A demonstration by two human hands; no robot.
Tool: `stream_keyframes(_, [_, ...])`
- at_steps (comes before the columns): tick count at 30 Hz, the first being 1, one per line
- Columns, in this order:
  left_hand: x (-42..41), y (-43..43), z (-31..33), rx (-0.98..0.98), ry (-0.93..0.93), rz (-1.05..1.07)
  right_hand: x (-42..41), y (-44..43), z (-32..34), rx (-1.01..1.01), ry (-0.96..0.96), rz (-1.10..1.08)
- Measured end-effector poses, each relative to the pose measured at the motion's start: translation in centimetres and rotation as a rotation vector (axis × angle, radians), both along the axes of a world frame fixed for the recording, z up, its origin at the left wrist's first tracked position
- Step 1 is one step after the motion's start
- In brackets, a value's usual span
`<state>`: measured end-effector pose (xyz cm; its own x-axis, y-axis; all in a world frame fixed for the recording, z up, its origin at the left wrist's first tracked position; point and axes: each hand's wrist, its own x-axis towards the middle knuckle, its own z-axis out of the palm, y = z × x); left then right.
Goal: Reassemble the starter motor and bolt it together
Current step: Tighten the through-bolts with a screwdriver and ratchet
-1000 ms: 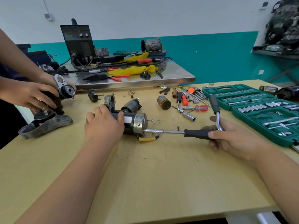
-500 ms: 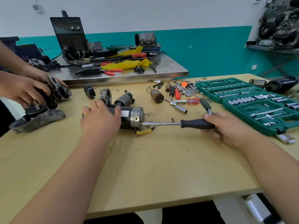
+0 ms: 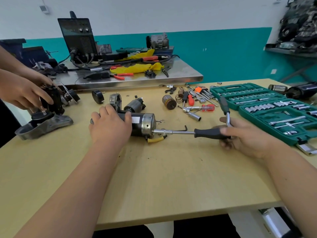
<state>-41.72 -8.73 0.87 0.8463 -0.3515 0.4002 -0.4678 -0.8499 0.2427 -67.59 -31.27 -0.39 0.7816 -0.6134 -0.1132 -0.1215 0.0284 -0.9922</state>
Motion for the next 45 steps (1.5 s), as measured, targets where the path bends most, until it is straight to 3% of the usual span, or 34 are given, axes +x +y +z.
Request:
stream_keyframes(5, [0.1, -0.1, -0.1, 0.0, -0.001, 0.009, 1.0, 0.1, -0.3, -0.238, 0.158, -0.16])
stream_keyframes(9, [0.2, -0.1, -0.3, -0.001, -0.013, 0.005, 0.1, 0.5, 0.2, 0.023, -0.008, -0.025])
stream_keyframes(13, [0.2, -0.1, -0.4, 0.003, -0.015, 0.012, 0.7, 0.3, -0.1, -0.237, 0.198, -0.172])
stream_keyframes(17, [0.2, -0.1, -0.3, 0.003, -0.016, 0.009, 0.0, 0.6, 0.4, 0.017, 0.04, -0.024])
stream_keyframes(21, [0.2, -0.2, -0.3, 0.013, -0.013, 0.014, 0.6, 0.6, 0.2, -0.19, 0.169, -0.146])
stream_keyframes(25, [0.2, -0.2, -0.3, 0.015, -0.01, 0.015, -0.2, 0.7, 0.5, 0.019, 0.032, -0.004])
stream_keyframes(29, [0.1, -0.3, -0.2, 0.019, -0.005, 0.016, 0.5, 0.5, 0.3, -0.252, 0.244, -0.145])
stream_keyframes(33, [0.2, -0.2, -0.2, 0.023, -0.009, 0.012, -0.2, 0.7, 0.5, -0.025, 0.064, 0.007])
stream_keyframes(37, [0.1, -0.2, -0.3, 0.016, -0.01, 0.012, 0.4, 0.4, 0.2, -0.256, 0.204, -0.126])
stream_keyframes(41, [0.1, -0.2, -0.3, 0.011, -0.006, 0.011, -0.2, 0.5, 0.3, -0.032, 0.062, -0.006])
stream_keyframes(45, [0.0, -0.3, -0.3, 0.011, 0.004, 0.019, 0.5, 0.1, 0.1, -0.211, 0.196, -0.136])
